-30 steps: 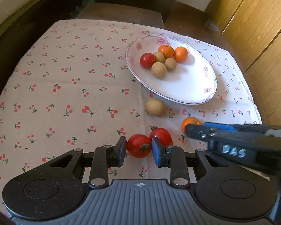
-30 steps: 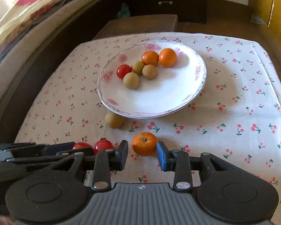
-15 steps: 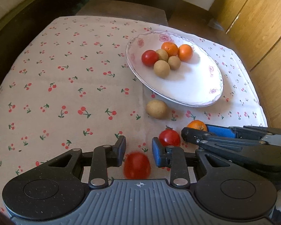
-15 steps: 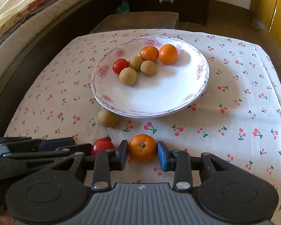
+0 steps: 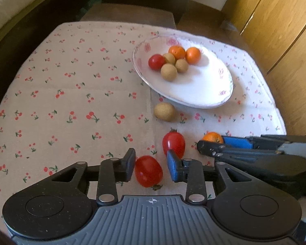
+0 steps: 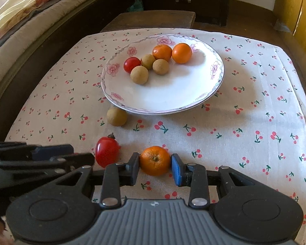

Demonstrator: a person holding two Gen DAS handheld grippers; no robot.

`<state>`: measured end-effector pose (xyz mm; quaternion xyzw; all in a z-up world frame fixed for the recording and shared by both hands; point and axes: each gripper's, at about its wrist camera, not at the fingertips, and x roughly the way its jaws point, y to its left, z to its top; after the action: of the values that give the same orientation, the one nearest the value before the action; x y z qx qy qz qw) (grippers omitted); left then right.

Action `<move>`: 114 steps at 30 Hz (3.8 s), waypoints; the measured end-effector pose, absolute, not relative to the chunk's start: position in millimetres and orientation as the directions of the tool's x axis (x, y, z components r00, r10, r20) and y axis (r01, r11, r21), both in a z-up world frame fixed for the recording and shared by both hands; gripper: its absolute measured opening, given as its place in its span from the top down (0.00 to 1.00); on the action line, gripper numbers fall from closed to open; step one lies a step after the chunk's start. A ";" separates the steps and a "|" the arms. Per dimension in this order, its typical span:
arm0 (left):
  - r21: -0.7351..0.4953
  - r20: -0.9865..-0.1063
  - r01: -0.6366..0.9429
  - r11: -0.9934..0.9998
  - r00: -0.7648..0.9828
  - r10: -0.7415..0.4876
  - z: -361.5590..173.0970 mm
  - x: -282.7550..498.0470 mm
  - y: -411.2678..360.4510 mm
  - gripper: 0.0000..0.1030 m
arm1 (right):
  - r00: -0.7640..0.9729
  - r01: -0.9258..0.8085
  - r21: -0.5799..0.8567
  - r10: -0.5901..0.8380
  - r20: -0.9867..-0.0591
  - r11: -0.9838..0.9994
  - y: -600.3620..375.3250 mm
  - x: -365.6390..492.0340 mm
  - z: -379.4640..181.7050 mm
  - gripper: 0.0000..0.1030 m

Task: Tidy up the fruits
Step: 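Lift and carry the tomato with the left tool while the right tool carries the mandarin to the bowl, then release the mandarin into the bowl with the right tool while the left tool drops the tomato in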

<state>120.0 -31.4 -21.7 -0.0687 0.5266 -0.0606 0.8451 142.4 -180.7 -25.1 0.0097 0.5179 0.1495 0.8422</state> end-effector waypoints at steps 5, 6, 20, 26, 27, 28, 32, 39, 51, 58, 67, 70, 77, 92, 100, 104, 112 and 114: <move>-0.168 -0.881 0.030 0.985 0.443 -0.164 -20.3 115.6 -33.0 0.54 | 0.417 -0.228 0.195 0.277 -0.866 0.954 -186.8 142.5 -26.4 0.66; -0.170 -0.883 0.020 0.985 0.441 -0.161 -20.5 114.5 -31.7 0.51 | 0.417 -0.229 0.196 0.278 -0.865 0.953 -186.9 142.4 -26.5 0.66; -0.159 -0.893 -0.007 0.987 0.426 -0.141 -27.9 112.5 -44.0 0.62 | 0.422 -0.257 0.169 0.267 -0.866 0.952 -184.5 137.7 -25.2 0.66; -0.152 -0.882 0.004 0.988 0.451 -0.137 -19.2 108.5 -41.9 0.62 | 0.426 -0.255 0.152 0.253 -0.869 0.955 -189.7 131.2 -23.0 0.67; -0.157 -0.879 0.000 0.988 0.456 -0.140 -17.1 108.7 -39.8 0.62 | 0.430 -0.254 0.152 0.252 -0.867 0.955 -191.2 129.8 -21.1 0.67; -0.165 -0.875 -0.003 0.986 0.463 -0.145 -14.6 109.3 -37.8 0.62 | 0.437 -0.253 0.150 0.251 -0.864 0.956 -192.3 129.0 -18.3 0.67; -0.186 -0.855 -0.001 0.982 0.493 -0.162 -3.6 114.0 -34.2 0.62 | 0.473 -0.248 0.155 0.259 -0.842 0.956 -194.2 127.6 -3.2 0.67; -0.222 -0.831 0.016 0.975 0.520 -0.198 7.7 130.2 -36.7 0.62 | 0.513 -0.243 0.174 0.279 -0.812 0.954 -192.6 137.4 15.8 0.67; -0.216 -0.820 0.030 0.976 0.537 -0.198 8.8 177.5 -52.0 0.63 | 0.534 -0.187 0.177 0.251 -0.808 0.966 -205.0 179.0 17.9 0.67; -0.198 -0.828 0.024 0.980 0.530 -0.181 2.2 193.8 -55.0 0.63 | 0.527 -0.175 0.179 0.246 -0.813 0.968 -207.5 197.1 9.7 0.67; -0.188 -0.838 0.007 0.982 0.520 -0.165 -6.1 206.4 -55.3 0.63 | 0.520 -0.161 0.188 0.245 -0.818 0.969 -206.4 210.6 -0.4 0.66; -0.195 -0.839 0.002 0.981 0.517 -0.168 -7.6 207.4 -54.7 0.63 | 0.522 -0.154 0.189 0.242 -0.818 0.970 -206.6 212.1 -1.4 0.66; -0.197 -0.838 0.003 0.980 0.518 -0.170 -6.9 206.8 -54.1 0.63 | 0.528 -0.150 0.193 0.244 -0.814 0.970 -206.6 212.1 -0.4 0.66; -0.201 -0.832 0.001 0.980 0.528 -0.172 -3.0 205.4 -52.4 0.58 | 0.545 -0.137 0.189 0.233 -0.806 0.972 -207.6 210.9 3.8 0.66; -0.208 -0.828 0.003 0.978 0.532 -0.178 -1.0 203.0 -48.8 0.56 | 0.553 -0.139 0.191 0.236 -0.799 0.972 -205.9 205.8 7.5 0.65; -0.213 -0.826 0.001 0.977 0.534 -0.180 1.4 197.0 -42.9 0.55 | 0.553 -0.154 0.182 0.237 -0.799 0.971 -200.4 196.7 11.5 0.65; -0.212 -0.826 -0.001 0.977 0.534 -0.179 7.3 175.3 -28.9 0.53 | 0.538 -0.210 0.164 0.254 -0.804 0.964 -185.3 166.9 20.3 0.65; -0.216 -0.825 -0.006 0.976 0.535 -0.180 8.9 170.2 -25.3 0.52 | 0.532 -0.216 0.166 0.259 -0.806 0.962 -181.9 159.9 19.8 0.65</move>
<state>170.2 -25.3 8.9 -0.0966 0.4794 -0.0500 0.8709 159.9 -181.9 19.8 0.0230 0.4645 0.1359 0.8748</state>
